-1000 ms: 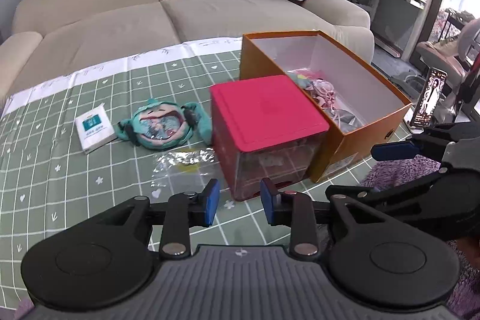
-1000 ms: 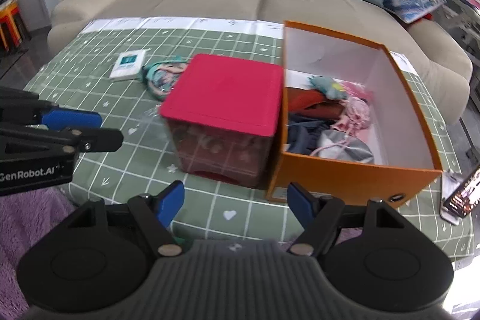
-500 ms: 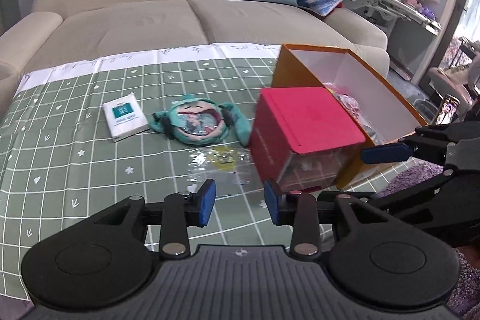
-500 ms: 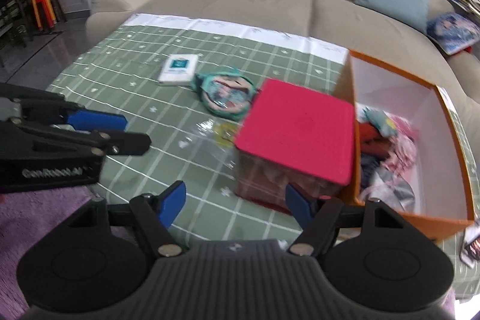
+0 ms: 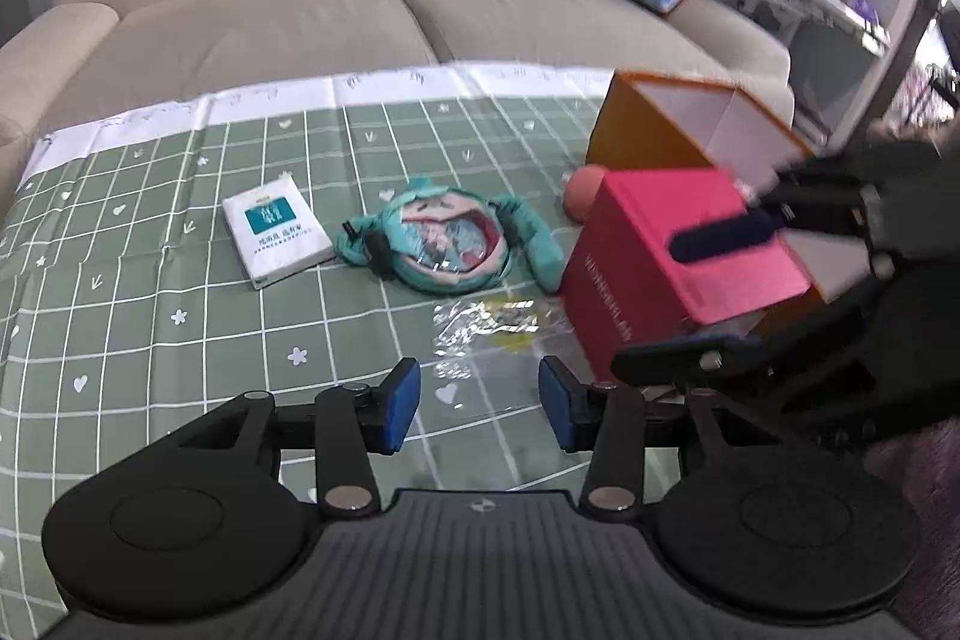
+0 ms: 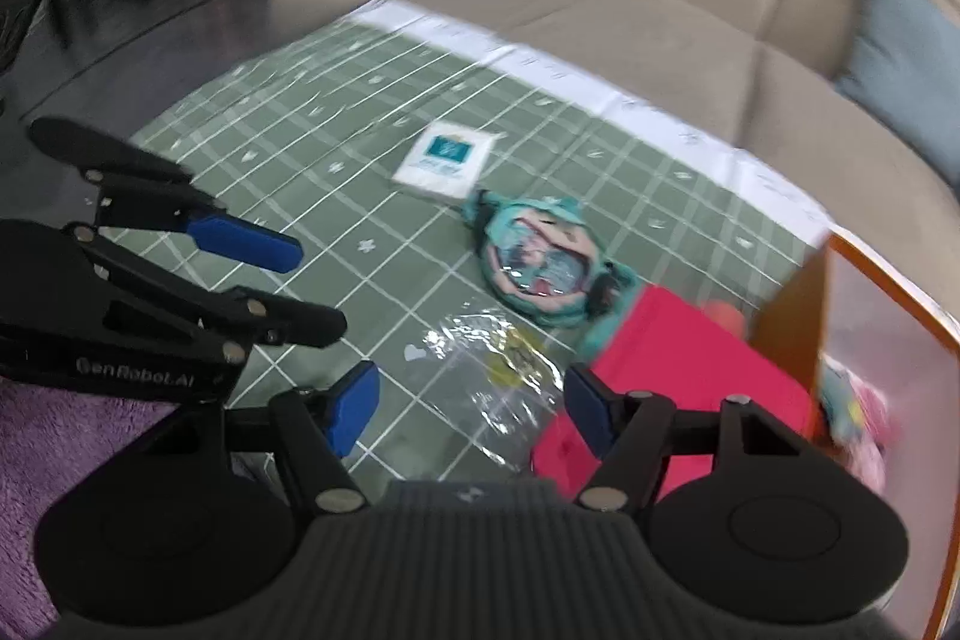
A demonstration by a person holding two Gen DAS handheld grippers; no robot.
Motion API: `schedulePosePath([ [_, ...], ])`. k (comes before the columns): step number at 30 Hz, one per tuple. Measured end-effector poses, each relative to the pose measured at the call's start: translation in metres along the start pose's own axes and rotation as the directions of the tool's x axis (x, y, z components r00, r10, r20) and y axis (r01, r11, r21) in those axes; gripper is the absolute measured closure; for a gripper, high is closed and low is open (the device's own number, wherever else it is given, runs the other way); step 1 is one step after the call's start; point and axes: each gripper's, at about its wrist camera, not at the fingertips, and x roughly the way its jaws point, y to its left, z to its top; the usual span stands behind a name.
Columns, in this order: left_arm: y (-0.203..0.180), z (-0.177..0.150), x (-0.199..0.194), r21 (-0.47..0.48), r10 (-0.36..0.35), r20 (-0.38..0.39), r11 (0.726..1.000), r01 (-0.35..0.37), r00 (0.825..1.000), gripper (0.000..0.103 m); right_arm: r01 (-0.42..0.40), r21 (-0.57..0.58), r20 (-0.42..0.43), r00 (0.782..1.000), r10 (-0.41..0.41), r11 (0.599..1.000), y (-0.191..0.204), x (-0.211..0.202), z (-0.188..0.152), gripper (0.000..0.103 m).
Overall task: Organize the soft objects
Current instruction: 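Move both grippers down toward the teal doll plush and clear plastic bag, then grasp the clear plastic bag with the right gripper while the left gripper grasps the teal doll plush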
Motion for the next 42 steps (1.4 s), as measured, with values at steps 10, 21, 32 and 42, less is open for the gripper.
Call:
schedulePosePath([
  [10, 0.030, 0.010, 0.046, 0.058, -0.001, -0.157, 0.998, 0.011, 0.988, 0.051, -0.194, -0.284, -0.309, 0.945, 0.102, 0.939, -0.013, 0.098, 0.051, 0.025],
  [21, 0.052, 0.006, 0.085, 0.009, -0.057, -0.182, 0.998, 0.059, 0.982, 0.051, -0.321, -0.432, -0.532, 0.845, 0.049, 0.843, -0.001, 0.178, 0.058, 0.022],
  [32, 0.066, -0.004, 0.091, -0.049, -0.083, -0.193, 0.996, 0.075, 0.978, 0.051, -0.353, -0.462, -0.617, 0.787, -0.009, 0.813, 0.014, 0.206, 0.055, 0.022],
  [42, 0.067, -0.005, 0.090, -0.068, -0.083, -0.188, 0.995, 0.072, 0.979, 0.051, -0.369, -0.427, -0.665, 0.746, -0.011, 0.826, 0.032, 0.222, 0.056, 0.017],
])
